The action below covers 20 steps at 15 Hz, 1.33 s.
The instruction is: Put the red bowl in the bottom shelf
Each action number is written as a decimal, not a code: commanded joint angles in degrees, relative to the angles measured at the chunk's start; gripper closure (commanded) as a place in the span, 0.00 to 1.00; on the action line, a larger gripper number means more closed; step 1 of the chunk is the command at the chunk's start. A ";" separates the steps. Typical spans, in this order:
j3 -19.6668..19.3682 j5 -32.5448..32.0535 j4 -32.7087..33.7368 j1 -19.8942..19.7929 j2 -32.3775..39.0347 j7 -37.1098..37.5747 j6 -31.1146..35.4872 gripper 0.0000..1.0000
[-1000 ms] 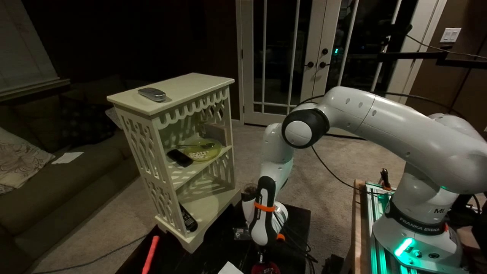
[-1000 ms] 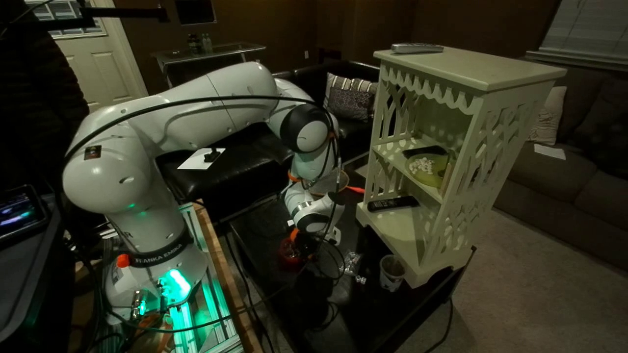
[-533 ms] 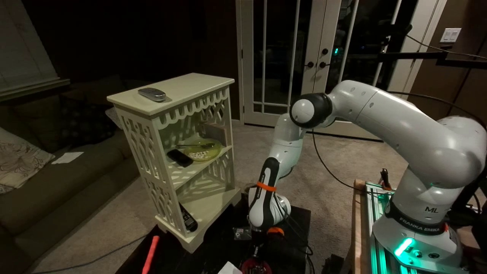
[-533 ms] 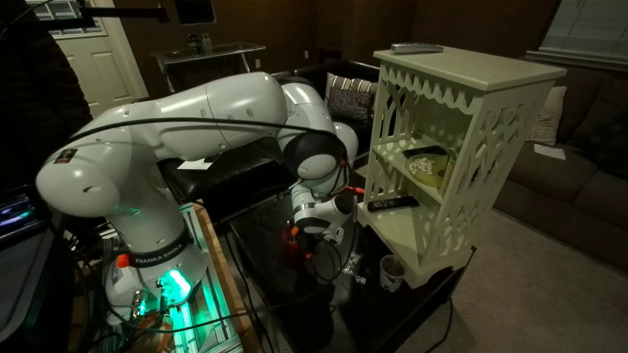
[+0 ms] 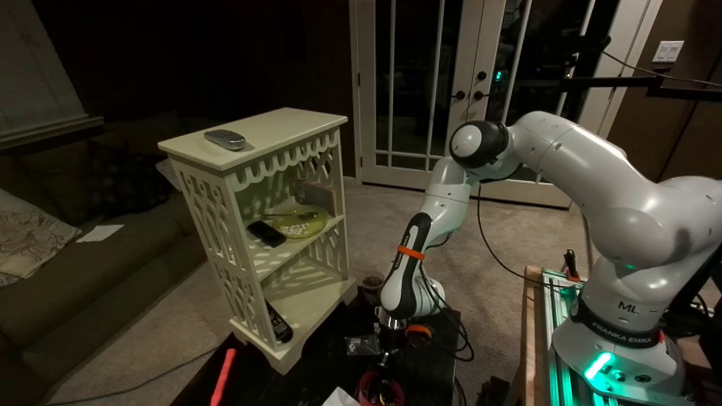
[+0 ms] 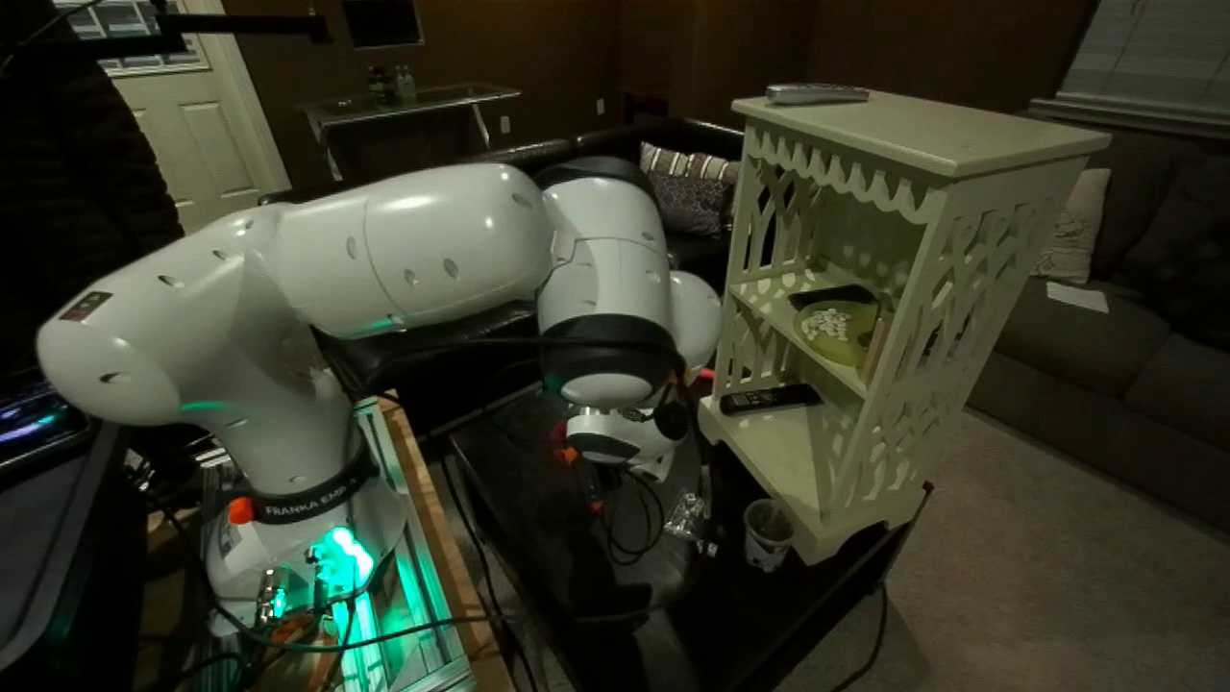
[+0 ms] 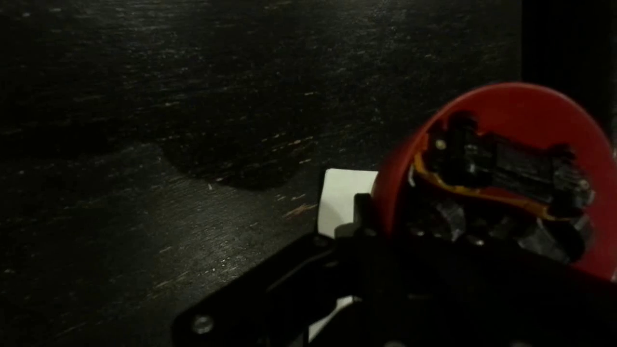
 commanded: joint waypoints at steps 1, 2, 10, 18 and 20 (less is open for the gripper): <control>5.46 0.00 0.04 -6.61 3.77 1.17 4.37 0.99; 6.25 -0.21 -0.10 -6.89 4.23 2.30 7.26 0.99; 2.54 0.63 -0.05 3.01 2.73 22.15 35.30 0.99; 3.48 -1.40 -2.85 -2.31 -0.43 30.64 10.36 0.99; 2.19 1.53 -1.01 0.85 0.30 29.93 12.02 0.99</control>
